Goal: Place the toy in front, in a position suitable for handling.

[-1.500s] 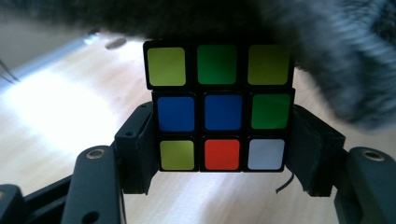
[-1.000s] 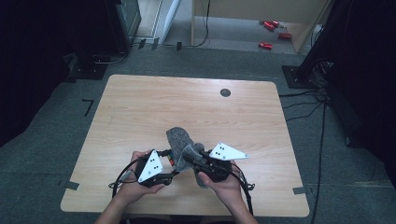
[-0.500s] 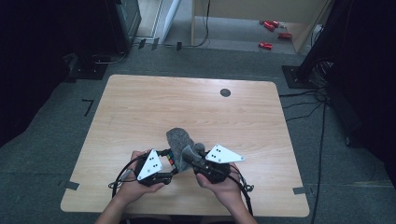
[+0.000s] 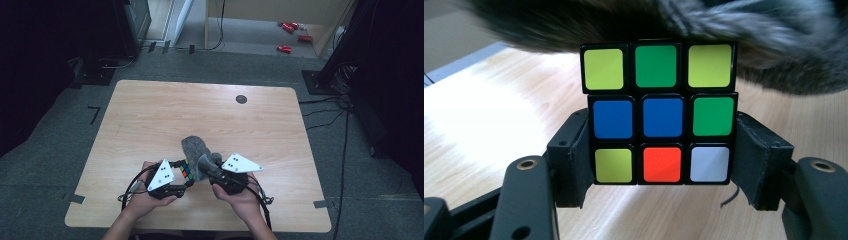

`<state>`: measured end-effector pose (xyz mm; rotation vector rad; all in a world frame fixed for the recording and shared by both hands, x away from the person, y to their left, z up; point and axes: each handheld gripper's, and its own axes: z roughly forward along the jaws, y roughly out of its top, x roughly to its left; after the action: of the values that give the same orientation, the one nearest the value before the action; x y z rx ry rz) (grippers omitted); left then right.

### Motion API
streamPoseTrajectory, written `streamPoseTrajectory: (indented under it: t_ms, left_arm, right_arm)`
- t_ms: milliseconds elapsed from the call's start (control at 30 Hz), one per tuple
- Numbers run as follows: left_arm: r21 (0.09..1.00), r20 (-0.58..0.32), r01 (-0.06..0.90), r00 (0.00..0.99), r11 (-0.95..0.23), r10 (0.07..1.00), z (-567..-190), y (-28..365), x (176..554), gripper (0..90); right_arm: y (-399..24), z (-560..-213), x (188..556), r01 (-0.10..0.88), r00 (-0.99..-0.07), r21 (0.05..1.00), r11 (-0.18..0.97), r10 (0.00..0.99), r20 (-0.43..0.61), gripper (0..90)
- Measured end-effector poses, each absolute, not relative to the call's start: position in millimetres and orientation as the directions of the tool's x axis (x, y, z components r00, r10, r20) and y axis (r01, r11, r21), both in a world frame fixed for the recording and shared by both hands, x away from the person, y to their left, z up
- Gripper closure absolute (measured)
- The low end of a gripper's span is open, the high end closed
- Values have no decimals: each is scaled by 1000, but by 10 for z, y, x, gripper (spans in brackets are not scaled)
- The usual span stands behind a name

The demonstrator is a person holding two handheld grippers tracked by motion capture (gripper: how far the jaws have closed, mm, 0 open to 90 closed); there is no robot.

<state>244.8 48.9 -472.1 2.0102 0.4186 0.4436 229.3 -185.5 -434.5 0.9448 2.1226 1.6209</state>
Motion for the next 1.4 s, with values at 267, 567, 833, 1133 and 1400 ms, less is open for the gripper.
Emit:
streamPoseTrajectory:
  t_ms: [267,567,833,1133,1400]
  left_arm:
    - [914,105,97,881,-393,462,-4674,554,2436,354]
    - [935,54,132,863,-328,502,-4657,656,2507,354]
    - [939,8,181,838,-291,546,-4680,727,2569,354]
    - [939,-4,197,827,-282,563,-4694,762,2600,354]
    - [934,0,202,826,-295,564,-4723,744,2608,353]
  right_arm:
    - [-1915,-4391,2354,332,-708,932,143,691,146,699]
    - [-2270,-4606,2563,436,-567,890,131,808,159,700]
    - [-2305,-4847,2660,476,-512,844,248,858,37,681]
    - [-2366,-4983,2736,529,-491,815,235,869,68,488]
    - [-2402,-4749,2685,509,-473,852,123,867,158,336]
